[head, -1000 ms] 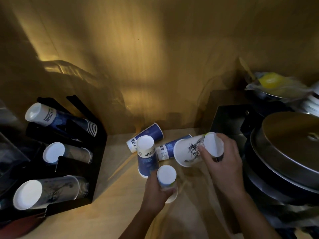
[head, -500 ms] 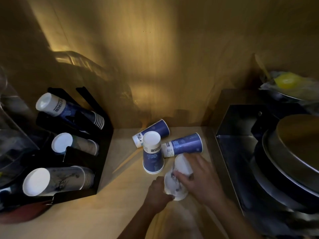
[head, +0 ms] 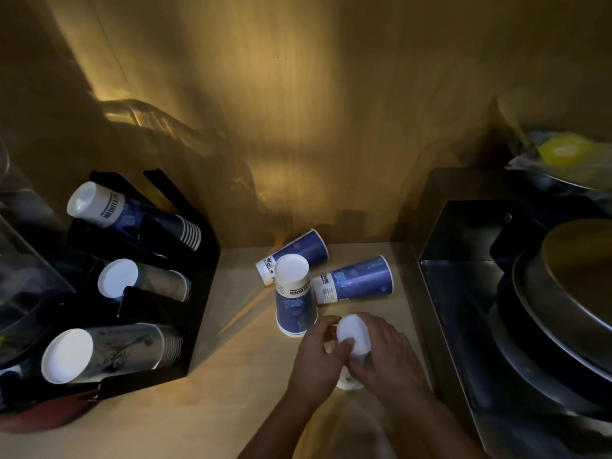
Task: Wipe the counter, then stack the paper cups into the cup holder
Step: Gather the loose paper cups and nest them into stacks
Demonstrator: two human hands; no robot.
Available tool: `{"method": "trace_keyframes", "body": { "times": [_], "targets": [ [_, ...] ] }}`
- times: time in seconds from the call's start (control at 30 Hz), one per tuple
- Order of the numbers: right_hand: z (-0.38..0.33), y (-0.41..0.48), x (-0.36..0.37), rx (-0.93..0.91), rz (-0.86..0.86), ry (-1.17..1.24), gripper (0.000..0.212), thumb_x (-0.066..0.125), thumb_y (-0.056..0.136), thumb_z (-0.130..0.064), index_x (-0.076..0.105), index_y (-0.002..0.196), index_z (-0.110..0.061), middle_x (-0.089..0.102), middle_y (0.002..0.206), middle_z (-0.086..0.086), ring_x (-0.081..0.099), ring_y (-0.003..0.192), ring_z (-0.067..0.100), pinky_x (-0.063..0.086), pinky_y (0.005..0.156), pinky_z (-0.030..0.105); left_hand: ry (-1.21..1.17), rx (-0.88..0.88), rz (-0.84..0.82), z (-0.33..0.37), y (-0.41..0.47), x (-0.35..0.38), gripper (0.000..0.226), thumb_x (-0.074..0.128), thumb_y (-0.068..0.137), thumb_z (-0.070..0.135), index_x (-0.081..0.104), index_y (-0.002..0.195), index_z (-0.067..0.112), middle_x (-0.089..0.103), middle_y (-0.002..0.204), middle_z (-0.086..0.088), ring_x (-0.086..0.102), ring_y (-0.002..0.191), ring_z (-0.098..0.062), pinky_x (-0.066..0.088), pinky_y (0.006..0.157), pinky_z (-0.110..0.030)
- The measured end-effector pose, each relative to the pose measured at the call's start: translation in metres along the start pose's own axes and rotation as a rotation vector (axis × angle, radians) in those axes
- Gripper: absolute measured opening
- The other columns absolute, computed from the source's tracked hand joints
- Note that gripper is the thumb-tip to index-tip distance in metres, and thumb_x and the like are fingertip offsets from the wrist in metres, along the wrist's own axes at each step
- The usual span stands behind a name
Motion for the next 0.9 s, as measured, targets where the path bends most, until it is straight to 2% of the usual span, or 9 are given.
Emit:
{"method": "trace_keyframes", "body": {
  "times": [0.13,0.33,0.47,0.57,0.67,0.73,0.83,0.9],
  "targets": [
    [0.011,0.004,-0.013,0.044,0.039,0.004,0.066,0.061,0.076,-0.043,0.035,0.132,-0.020,0.049,0.129,0.003,0.047,0.111,0.017,0.030,0.088,0.026,0.066,0.013,-0.021,0.012,0.013,0.016,0.033,0.059,0.089,0.021,0.056,0.121,0.016,0.063,0.120,-0.001,0.057,0.110,-0.013,0.047,0.099,-0.033],
    [0.023,0.017,-0.036,0.111,0.041,0.023,0.060,0.063,0.078,-0.035,0.037,0.129,-0.020,0.049,0.128,0.003,0.048,0.113,0.019,0.039,0.095,0.034,0.097,0.047,-0.071,0.028,0.034,0.036,0.034,0.057,0.090,0.021,0.055,0.124,0.016,0.063,0.123,-0.003,0.058,0.112,-0.015,0.047,0.101,-0.036],
    [0.022,0.020,-0.042,0.118,0.021,-0.048,0.057,0.058,0.080,-0.042,0.035,0.129,-0.023,0.045,0.132,0.001,0.044,0.117,0.017,0.035,0.098,0.034,0.220,0.060,-0.098,0.031,0.040,0.037,0.031,0.056,0.090,0.025,0.055,0.121,0.019,0.063,0.122,-0.001,0.058,0.111,-0.016,0.047,0.097,-0.031],
    [0.019,0.027,-0.049,0.086,0.029,-0.111,0.053,0.055,0.080,-0.047,0.039,0.125,-0.024,0.039,0.136,-0.002,0.037,0.122,0.015,0.027,0.099,0.034,0.344,0.153,-0.091,0.046,0.043,0.028,0.026,0.057,0.089,0.025,0.059,0.114,0.018,0.065,0.113,-0.001,0.060,0.105,-0.015,0.047,0.091,-0.028],
    [0.013,0.043,-0.067,0.042,0.162,-0.053,0.037,0.053,0.081,-0.046,0.048,0.114,-0.029,0.047,0.121,-0.007,0.041,0.104,0.007,0.032,0.086,0.029,0.388,0.284,-0.068,0.077,0.049,0.005,0.028,0.059,0.088,0.027,0.060,0.116,0.019,0.067,0.108,0.001,0.060,0.096,-0.010,0.047,0.084,-0.025],
    [0.008,0.061,-0.077,0.031,0.227,-0.011,0.031,0.055,0.081,-0.043,0.050,0.108,-0.029,0.052,0.108,-0.007,0.049,0.094,0.009,0.039,0.076,0.028,0.377,0.361,-0.034,0.100,0.057,-0.017,0.026,0.060,0.088,0.026,0.061,0.113,0.019,0.068,0.102,0.002,0.062,0.093,-0.009,0.049,0.083,-0.026],
    [0.000,0.093,-0.079,-0.004,0.150,-0.014,0.031,0.059,0.082,-0.037,0.049,0.109,-0.028,0.050,0.100,-0.011,0.049,0.089,0.008,0.038,0.066,0.020,0.333,0.413,0.094,0.124,0.074,-0.054,0.022,0.061,0.087,0.025,0.062,0.109,0.021,0.063,0.089,0.016,0.060,0.085,0.003,0.050,0.077,-0.021],
    [-0.002,0.113,-0.075,-0.026,0.032,-0.002,0.031,0.062,0.081,-0.035,0.048,0.108,-0.031,0.045,0.098,-0.017,0.046,0.090,0.004,0.029,0.062,0.014,0.353,0.382,0.167,0.124,0.090,-0.076,0.024,0.061,0.088,0.025,0.062,0.110,0.019,0.063,0.093,0.012,0.060,0.087,-0.002,0.049,0.079,-0.021]
  ]
}}
Point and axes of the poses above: each hand's wrist, its own y-axis towards the middle knuckle, its own x-axis out of the palm, z = x × y, the point moved 2 cm from there along y, towards the middle knuckle
